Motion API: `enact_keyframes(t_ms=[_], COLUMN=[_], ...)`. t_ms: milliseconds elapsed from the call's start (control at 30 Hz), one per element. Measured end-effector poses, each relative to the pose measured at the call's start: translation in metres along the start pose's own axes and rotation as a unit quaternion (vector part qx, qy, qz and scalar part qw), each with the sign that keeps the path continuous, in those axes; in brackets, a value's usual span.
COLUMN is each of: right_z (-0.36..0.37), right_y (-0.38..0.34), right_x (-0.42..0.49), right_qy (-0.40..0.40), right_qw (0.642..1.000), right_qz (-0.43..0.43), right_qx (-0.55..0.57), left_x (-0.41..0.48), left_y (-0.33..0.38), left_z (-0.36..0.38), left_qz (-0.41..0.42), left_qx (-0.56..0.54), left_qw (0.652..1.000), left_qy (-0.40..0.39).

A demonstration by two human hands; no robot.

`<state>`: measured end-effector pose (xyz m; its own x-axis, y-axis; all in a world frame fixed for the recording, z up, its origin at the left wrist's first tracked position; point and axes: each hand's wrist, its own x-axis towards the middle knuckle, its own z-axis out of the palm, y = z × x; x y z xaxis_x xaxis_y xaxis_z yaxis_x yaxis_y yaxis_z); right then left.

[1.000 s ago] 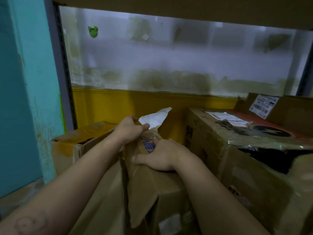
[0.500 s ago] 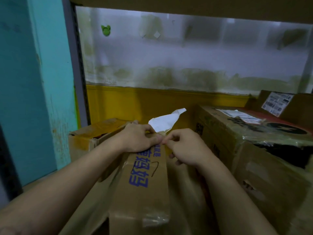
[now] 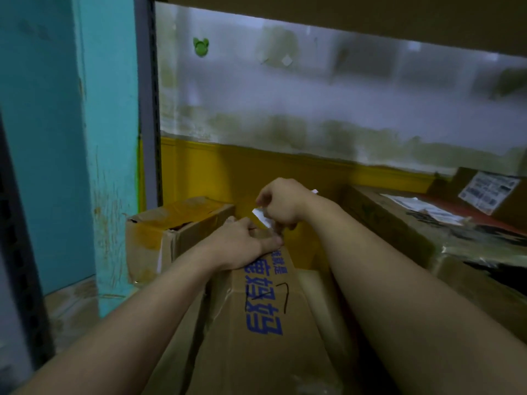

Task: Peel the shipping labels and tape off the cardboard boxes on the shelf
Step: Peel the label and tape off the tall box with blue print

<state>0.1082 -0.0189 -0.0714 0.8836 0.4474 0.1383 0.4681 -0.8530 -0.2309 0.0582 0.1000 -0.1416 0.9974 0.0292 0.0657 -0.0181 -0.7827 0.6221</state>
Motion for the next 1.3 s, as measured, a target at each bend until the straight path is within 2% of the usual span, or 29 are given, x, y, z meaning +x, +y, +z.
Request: enact_keyframes(t_ms=[67, 267, 367, 433, 533, 700, 833, 967, 1133, 1300], right_z=[0.004, 0.015, 0.012, 0.011, 0.018, 0.029, 0.021, 0.025, 0.053, 0.074], right_y=[0.006, 0.018, 0.016, 0.011, 0.006, 0.014, 0.022, 0.028, 0.031, 0.031], right_x=[0.004, 0.006, 0.01, 0.016, 0.022, 0.022, 0.013, 0.007, 0.005, 0.013], right_qy=[-0.021, 0.018, 0.044, 0.028, -0.018, -0.027, 0.023, 0.081, 0.176, 0.221], right_qw=[0.999, 0.995, 0.999, 0.999, 0.997, 0.989, 0.969, 0.975, 0.956, 0.929], right_qz=[0.027, 0.058, 0.016, 0.001, 0.012, 0.037, 0.006, -0.04, -0.053, -0.029], right_qx=[-0.037, -0.073, -0.021, 0.043, 0.077, 0.14, 0.244, 0.202, 0.231, 0.296], left_x=[0.0, -0.004, -0.005, -0.007, -0.013, -0.018, -0.014, -0.013, -0.017, -0.021], left_y=[0.0, -0.004, -0.009, -0.012, -0.011, -0.01, -0.009, -0.009, -0.014, -0.022], left_z=[-0.003, -0.011, -0.013, -0.014, -0.015, -0.014, -0.011, -0.014, -0.026, -0.029], left_qz=[-0.004, 0.017, 0.023, 0.016, -0.006, -0.001, -0.002, -0.001, -0.003, 0.001], left_qx=[-0.01, 0.025, -0.017, -0.018, -0.005, -0.004, 0.016, 0.025, 0.038, 0.019], left_qw=[1.0, 0.999, 1.0, 1.0, 1.0, 1.0, 1.0, 1.0, 0.999, 1.0], left_qy=[0.0, 0.016, 0.002, -0.005, -0.015, -0.006, 0.005, -0.012, -0.017, 0.002])
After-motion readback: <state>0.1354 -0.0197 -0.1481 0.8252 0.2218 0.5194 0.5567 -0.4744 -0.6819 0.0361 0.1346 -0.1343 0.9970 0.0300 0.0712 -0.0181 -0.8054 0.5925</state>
